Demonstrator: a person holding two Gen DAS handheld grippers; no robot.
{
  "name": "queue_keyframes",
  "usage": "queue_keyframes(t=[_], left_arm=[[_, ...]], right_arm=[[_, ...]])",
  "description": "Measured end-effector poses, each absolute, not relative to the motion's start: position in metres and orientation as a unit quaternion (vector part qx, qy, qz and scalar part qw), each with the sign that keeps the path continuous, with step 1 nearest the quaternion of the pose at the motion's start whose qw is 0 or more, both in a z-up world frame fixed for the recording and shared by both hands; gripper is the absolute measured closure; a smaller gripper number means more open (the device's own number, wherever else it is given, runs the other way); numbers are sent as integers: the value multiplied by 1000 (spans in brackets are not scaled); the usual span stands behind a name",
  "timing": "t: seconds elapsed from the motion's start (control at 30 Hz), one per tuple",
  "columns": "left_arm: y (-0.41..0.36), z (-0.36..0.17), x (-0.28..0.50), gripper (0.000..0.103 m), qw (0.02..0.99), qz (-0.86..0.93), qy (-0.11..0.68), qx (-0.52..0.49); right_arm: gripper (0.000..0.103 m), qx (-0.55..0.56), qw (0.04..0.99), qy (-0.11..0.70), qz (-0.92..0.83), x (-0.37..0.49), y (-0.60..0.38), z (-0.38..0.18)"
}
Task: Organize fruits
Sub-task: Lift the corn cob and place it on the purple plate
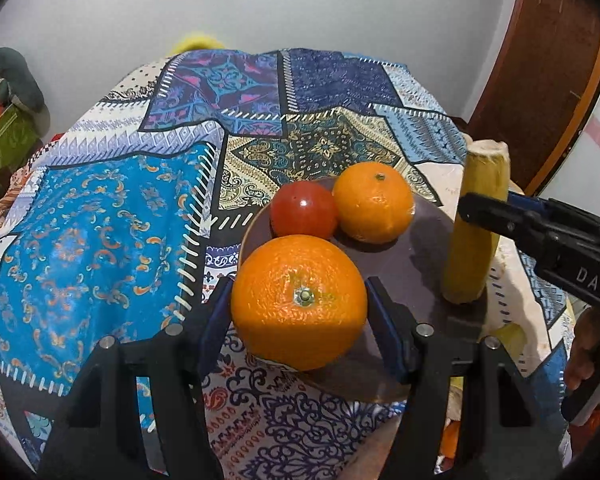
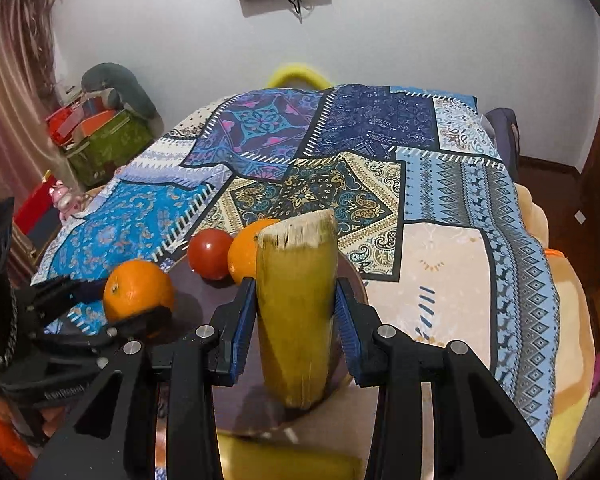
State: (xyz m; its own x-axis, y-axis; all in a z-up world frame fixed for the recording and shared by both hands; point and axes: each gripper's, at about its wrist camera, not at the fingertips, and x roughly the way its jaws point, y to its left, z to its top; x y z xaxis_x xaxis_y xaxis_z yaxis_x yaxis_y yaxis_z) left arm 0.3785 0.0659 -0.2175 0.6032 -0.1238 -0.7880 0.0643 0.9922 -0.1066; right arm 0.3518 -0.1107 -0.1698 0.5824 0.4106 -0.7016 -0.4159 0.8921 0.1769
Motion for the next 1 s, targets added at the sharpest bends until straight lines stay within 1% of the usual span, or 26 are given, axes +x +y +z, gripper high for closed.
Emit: queue_keyframes(t=[0.27, 0.47, 0.63, 1.0], left_arm=[[61, -229, 394, 38, 889, -47, 455, -33], [55, -233, 400, 38, 884, -51, 463, -26], [54, -223, 398, 35, 890, -52, 452, -29], [52, -194, 368, 35, 897, -51, 439, -13]], right_arm=[[67, -9, 882, 409, 233, 369, -103, -177], [66, -30, 889, 400, 220, 367, -103, -177], [66, -38, 888, 403, 220, 367, -108, -179], [66, -45, 884, 410, 221, 344, -126, -171]])
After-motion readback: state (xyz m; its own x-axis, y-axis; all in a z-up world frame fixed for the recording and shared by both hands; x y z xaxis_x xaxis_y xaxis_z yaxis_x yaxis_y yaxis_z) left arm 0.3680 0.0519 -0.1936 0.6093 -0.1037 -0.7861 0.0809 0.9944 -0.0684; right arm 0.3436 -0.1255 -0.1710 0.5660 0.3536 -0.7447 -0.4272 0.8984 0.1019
